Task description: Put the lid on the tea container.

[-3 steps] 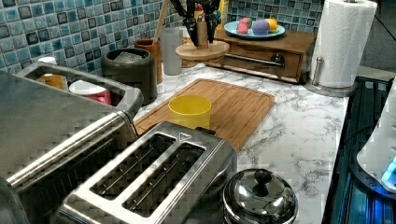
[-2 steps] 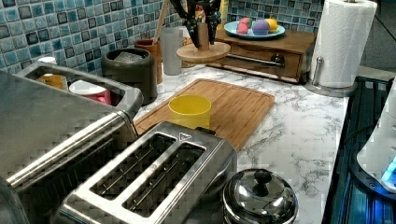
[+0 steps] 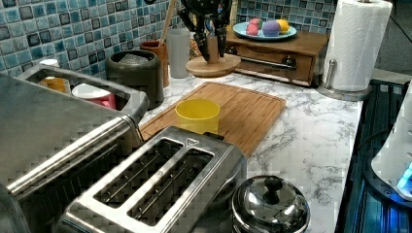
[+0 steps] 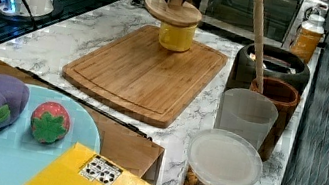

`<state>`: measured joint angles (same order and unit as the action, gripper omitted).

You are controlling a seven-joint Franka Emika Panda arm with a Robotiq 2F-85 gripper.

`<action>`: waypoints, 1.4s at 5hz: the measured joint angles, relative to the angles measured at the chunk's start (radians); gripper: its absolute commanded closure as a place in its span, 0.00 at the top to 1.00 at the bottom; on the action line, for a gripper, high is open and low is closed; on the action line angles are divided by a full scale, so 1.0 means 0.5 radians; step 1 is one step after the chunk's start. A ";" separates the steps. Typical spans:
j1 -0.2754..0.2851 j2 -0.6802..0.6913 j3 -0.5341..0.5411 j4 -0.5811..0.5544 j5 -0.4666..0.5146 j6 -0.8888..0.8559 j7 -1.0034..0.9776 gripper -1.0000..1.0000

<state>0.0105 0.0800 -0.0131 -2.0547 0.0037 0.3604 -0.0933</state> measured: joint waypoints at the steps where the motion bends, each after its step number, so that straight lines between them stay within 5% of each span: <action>1: -0.001 0.000 -0.003 -0.090 0.043 0.255 0.000 0.00; 5: -0.005 0.014 -0.012 -0.137 0.071 0.361 -0.052 0.00; 7: -0.017 0.188 -0.014 0.164 0.072 0.082 -0.052 0.00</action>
<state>0.0020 0.1741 -0.0199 -1.9727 0.0396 0.4014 -0.1193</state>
